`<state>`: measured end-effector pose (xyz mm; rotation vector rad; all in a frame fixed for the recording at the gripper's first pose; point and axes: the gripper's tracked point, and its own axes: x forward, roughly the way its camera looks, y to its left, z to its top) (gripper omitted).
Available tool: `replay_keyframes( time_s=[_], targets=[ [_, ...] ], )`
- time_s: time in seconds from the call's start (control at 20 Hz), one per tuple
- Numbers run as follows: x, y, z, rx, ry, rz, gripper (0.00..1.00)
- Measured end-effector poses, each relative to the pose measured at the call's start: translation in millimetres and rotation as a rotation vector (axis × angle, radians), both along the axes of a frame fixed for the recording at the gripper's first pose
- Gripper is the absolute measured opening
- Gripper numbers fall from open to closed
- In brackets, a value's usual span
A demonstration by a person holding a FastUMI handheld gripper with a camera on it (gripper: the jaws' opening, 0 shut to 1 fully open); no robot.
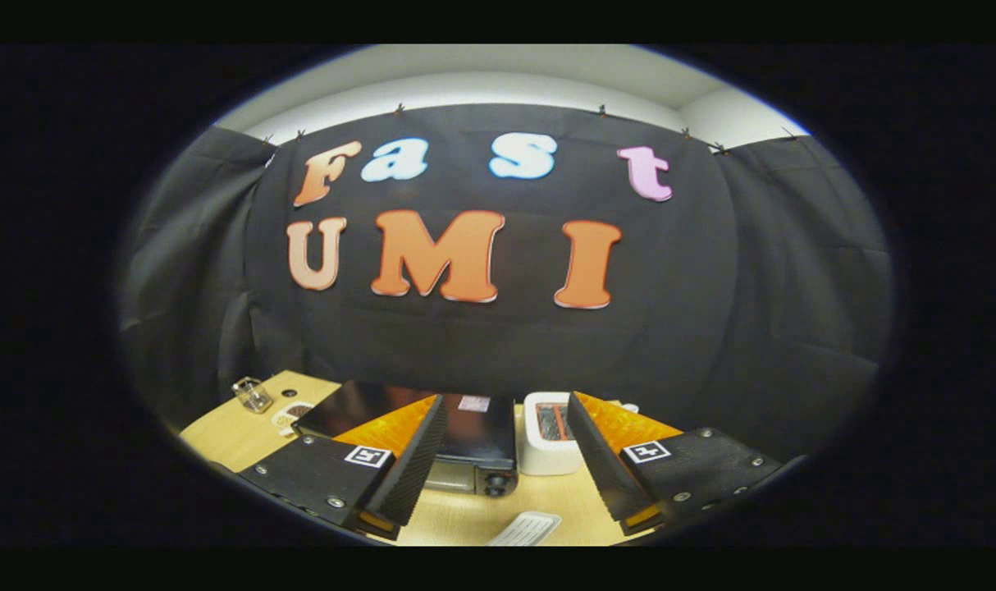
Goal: Open the toaster oven, put the food inside, and close the toaster oven door.
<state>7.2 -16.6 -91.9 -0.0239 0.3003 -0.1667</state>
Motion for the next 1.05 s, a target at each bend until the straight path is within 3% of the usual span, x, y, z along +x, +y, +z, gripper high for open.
replay_keyframes(
  time_s=[0.4,0.85,1.05],
  targets=[
    [-4,-28,109,-0.049,-0.212,-0.055,0.89],
    [-20,-23,149,-0.043,-0.305,-0.005,0.96],
    [-25,-34,155,-0.073,-0.299,-0.020,0.97]
  ],
)
